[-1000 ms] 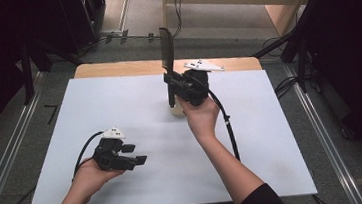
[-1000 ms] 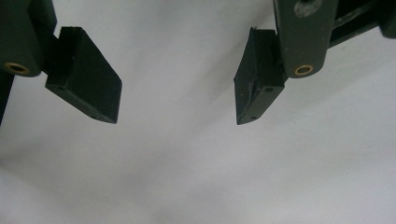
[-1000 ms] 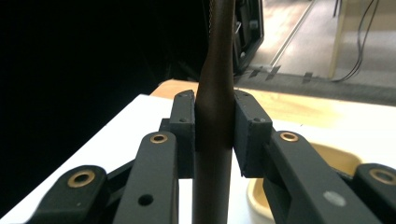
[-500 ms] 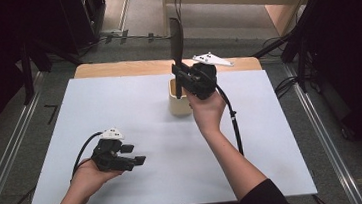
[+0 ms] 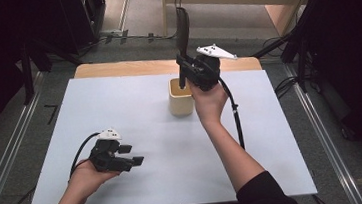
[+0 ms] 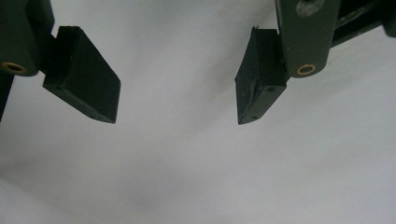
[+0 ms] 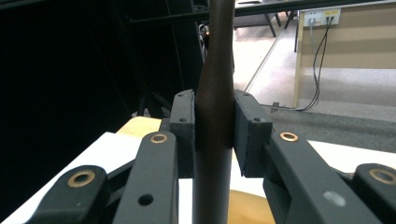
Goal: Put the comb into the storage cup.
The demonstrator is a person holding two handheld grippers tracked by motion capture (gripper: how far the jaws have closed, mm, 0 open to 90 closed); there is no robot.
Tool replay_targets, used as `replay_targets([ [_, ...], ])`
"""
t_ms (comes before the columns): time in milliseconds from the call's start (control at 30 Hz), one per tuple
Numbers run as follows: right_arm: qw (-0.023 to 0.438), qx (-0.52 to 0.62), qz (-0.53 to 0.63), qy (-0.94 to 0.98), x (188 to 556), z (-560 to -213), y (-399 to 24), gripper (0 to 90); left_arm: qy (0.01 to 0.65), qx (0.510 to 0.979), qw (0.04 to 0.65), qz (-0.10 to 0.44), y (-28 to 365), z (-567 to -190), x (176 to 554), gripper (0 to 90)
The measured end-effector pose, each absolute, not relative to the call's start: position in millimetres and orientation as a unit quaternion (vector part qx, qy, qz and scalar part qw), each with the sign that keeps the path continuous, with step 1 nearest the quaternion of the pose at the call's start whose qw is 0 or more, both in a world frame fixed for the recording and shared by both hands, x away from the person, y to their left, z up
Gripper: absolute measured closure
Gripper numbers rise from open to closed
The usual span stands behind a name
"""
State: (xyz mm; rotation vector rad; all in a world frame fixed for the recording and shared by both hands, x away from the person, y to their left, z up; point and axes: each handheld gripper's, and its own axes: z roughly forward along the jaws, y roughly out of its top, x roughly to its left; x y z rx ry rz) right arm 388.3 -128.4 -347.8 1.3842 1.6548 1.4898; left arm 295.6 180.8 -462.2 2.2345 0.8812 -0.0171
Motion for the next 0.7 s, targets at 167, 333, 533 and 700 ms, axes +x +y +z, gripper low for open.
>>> replay_targets([
  [167,0.264,0.513,0.553,0.600,395.1,-350.1,-129.1,70.0,0.344,0.867,0.360,-0.008,182.6,-462.6,295.7,32.3],
  [333,0.287,0.514,0.554,0.588,401.0,-351.1,-130.2,70.0,0.344,0.866,0.362,-0.010,183.0,-462.9,295.5,32.3],
  [533,0.299,0.521,0.551,0.579,408.2,-356.5,-133.7,70.0,0.343,0.867,0.362,-0.009,183.6,-463.0,296.1,32.3],
  [700,0.313,0.517,0.549,0.577,409.8,-360.5,-129.4,70.0,0.345,0.865,0.363,-0.011,183.7,-463.3,296.1,32.3],
])
